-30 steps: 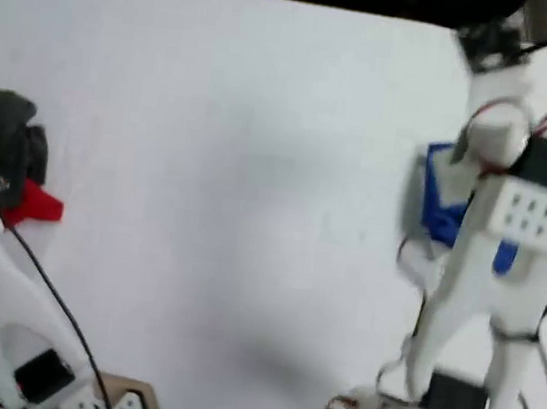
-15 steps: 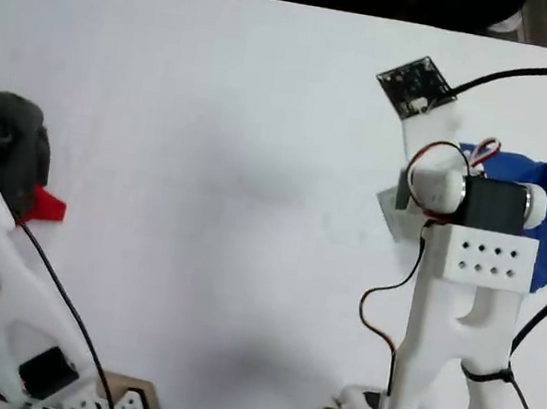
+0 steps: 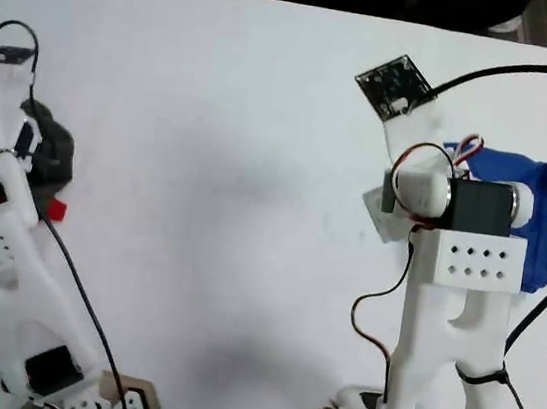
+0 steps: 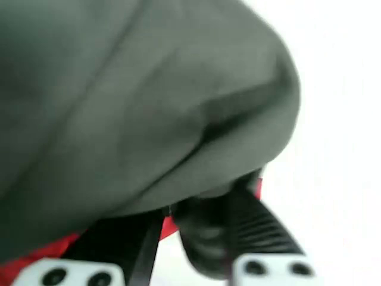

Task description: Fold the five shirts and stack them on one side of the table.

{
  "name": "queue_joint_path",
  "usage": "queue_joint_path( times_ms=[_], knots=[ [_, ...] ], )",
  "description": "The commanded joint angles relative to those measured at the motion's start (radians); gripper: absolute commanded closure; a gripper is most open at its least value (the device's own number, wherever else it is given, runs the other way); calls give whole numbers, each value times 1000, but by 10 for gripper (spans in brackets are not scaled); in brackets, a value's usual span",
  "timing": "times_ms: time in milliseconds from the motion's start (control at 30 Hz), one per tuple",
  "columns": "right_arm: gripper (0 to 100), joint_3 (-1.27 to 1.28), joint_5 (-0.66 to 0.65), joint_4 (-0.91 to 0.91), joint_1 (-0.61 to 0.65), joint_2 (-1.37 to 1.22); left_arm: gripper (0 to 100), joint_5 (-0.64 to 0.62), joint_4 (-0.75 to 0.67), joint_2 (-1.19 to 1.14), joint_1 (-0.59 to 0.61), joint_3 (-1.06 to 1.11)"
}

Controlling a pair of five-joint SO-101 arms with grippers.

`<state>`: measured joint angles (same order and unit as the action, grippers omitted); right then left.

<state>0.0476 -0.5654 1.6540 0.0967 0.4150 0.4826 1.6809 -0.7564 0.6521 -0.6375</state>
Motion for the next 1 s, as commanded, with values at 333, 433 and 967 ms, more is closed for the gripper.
queue_joint_path(
  times_ms=[333, 433, 967],
  knots=[
    [814, -2, 0, -21, -31, 25, 974, 0, 104, 204, -331, -137],
    [814, 0, 2, -54, -77, 25, 974, -2, 106, 293, -419, -137],
    [814, 89, 2, -122, -120, 27, 861, -63, 95, 770, -839, 139]
  ],
)
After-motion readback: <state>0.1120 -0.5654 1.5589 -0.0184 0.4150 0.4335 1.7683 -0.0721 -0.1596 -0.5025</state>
